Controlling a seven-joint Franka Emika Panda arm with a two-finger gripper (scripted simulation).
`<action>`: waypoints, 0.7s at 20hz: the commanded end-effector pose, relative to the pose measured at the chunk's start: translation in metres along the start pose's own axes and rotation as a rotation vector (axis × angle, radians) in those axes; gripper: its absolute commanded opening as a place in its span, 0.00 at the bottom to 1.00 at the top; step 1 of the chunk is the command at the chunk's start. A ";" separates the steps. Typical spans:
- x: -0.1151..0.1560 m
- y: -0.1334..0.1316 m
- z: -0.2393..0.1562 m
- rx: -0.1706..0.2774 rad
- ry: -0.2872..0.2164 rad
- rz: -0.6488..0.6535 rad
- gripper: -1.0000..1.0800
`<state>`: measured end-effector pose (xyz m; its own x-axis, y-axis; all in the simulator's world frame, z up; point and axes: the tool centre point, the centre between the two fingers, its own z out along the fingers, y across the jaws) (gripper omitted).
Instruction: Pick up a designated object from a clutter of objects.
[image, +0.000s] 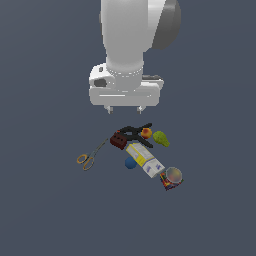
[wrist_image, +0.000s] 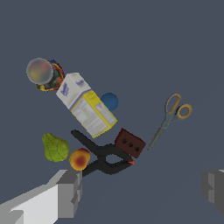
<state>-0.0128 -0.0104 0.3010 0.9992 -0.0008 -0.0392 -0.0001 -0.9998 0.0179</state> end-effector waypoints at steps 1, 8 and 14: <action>0.000 0.000 0.000 0.000 0.000 0.000 0.96; -0.002 0.011 -0.009 -0.023 0.004 -0.009 0.96; -0.003 0.013 -0.012 -0.030 0.005 -0.014 0.96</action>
<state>-0.0155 -0.0232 0.3143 0.9993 0.0136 -0.0340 0.0152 -0.9988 0.0468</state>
